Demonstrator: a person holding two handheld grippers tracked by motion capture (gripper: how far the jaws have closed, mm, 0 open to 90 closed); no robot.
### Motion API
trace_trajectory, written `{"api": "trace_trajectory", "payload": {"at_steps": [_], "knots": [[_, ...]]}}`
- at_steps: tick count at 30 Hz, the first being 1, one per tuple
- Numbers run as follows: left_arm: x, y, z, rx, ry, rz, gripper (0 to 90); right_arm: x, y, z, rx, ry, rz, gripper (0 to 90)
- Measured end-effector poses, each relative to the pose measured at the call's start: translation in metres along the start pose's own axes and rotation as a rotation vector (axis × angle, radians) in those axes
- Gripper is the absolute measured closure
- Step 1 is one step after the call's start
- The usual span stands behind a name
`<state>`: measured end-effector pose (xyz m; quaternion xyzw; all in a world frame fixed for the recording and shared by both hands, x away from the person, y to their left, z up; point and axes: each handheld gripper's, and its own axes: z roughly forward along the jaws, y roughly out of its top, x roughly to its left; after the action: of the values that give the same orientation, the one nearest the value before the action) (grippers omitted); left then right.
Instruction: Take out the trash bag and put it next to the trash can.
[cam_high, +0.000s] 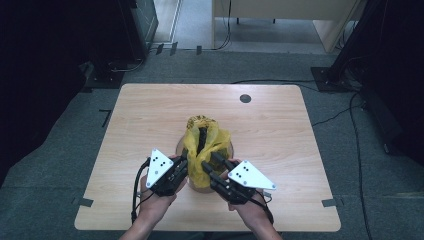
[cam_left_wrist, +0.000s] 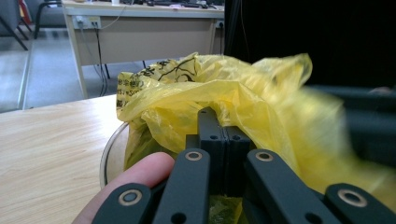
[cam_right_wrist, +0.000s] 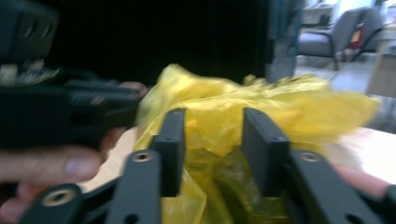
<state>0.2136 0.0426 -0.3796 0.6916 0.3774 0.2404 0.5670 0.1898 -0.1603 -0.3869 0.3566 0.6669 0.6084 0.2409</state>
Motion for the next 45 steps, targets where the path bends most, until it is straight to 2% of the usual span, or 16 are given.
{"api": "trace_trajectory", "payload": {"at_steps": [2, 8, 18, 19, 20, 22, 23, 24, 25, 26, 27, 30, 35, 38, 42, 45], "knots": [[-0.001, 0.000, 0.000, 0.003, -0.005, 0.003, 89.4, 0.004, -0.003, 0.004, 0.021, 0.015, -0.012, 51.2], [0.001, 0.002, -0.002, 0.013, -0.025, -0.011, 89.3, 0.009, -0.006, 0.010, 0.058, 0.045, -0.001, 38.7], [-0.009, 0.001, -0.004, 0.029, -0.046, 0.028, 88.9, 0.021, -0.009, 0.021, 0.138, 0.021, -0.052, 31.2], [-0.009, 0.000, -0.004, 0.029, -0.047, 0.028, 88.9, 0.022, -0.009, 0.023, 0.147, 0.010, -0.054, 34.1], [-0.009, -0.001, -0.005, 0.033, -0.044, 0.037, 88.4, 0.023, -0.010, 0.025, 0.159, -0.015, -0.048, 46.3], [-0.008, -0.003, -0.005, 0.031, -0.038, 0.041, 85.5, 0.022, -0.011, 0.026, 0.167, -0.021, -0.030, 62.7], [-0.008, -0.003, -0.005, 0.031, -0.038, 0.041, 82.4, 0.022, -0.011, 0.026, 0.167, -0.021, -0.030, 62.7], [-0.007, -0.003, -0.005, 0.031, -0.030, 0.042, 78.0, 0.021, -0.011, 0.025, 0.178, -0.030, -0.021, 72.8], [-0.007, -0.004, -0.006, 0.029, -0.017, 0.046, 78.0, 0.021, -0.011, 0.025, 0.178, -0.030, -0.021, 72.8], [-0.006, -0.004, -0.006, 0.022, -0.003, 0.047, 72.3, 0.020, -0.012, 0.025, 0.178, -0.037, -0.007, 76.4], [-0.004, -0.005, -0.006, 0.021, 0.006, 0.041, 58.9, 0.017, -0.012, 0.024, 0.177, -0.036, 0.026, 81.1], [0.001, -0.004, -0.008, 0.022, 0.016, 0.016, 42.4, 0.015, -0.012, 0.024, 0.172, -0.050, 0.040, 83.2], [0.009, -0.002, -0.014, 0.017, 0.034, -0.023, 29.1, 0.014, -0.010, 0.021, 0.140, -0.084, 0.032, 84.6], [0.016, 0.000, -0.019, 0.016, -0.008, -0.038, 21.6, 0.012, -0.008, 0.019, 0.117, -0.121, 0.028, 84.9], [0.019, 0.000, -0.022, 0.012, -0.022, -0.025, 19.2, 0.009, -0.009, 0.019, 0.106, -0.144, 0.036, 85.0], [0.025, -0.002, -0.024, 0.027, 0.002, -0.012, 18.7, 0.008, -0.007, 0.017, 0.090, -0.154, 0.037, 85.0]]}}
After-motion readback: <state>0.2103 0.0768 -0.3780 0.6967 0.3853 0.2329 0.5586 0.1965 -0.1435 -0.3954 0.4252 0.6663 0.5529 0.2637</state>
